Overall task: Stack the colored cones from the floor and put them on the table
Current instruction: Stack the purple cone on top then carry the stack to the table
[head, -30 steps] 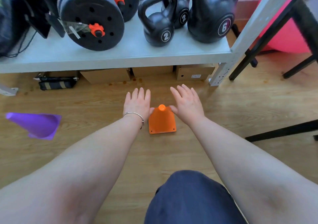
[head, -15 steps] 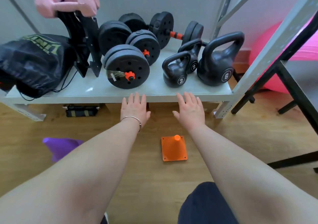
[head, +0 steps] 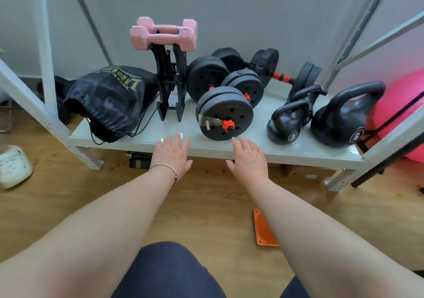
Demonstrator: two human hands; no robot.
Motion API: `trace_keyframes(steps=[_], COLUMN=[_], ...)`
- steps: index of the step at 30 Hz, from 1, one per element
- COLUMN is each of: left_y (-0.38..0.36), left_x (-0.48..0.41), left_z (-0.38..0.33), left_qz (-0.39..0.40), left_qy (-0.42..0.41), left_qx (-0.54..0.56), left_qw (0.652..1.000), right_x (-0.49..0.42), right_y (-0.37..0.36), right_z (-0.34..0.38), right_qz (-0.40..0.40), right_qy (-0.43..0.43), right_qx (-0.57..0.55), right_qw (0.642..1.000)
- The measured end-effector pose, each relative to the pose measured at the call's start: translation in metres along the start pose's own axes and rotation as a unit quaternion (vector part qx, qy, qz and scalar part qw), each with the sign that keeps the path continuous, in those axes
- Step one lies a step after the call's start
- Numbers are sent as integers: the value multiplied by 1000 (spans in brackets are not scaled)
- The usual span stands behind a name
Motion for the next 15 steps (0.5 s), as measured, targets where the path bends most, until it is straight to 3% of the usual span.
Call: trace_keyframes(steps=[7, 15], left_y=[-81, -149], left_x=[27, 77], left_z=[78, 160], left_qz=[58, 74], left_qy=[10, 103], left_qx=[15, 68], left_qw=[998, 990], right_x=[-10, 0], right_y=[-73, -144], right_z=[87, 180], right_qz=[66, 141], right_qy=[68, 146], right_qx=[17, 20], right_qw=[995, 979])
Point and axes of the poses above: each hand's wrist, its own x-axis away from the middle knuckle, its own y-axis out of the back of the hand, z = x × y, the point moved 6 cm from there along -x, towards the middle knuckle, and after that the axes turned 3 degrees about -y, right-handed, at the moved point
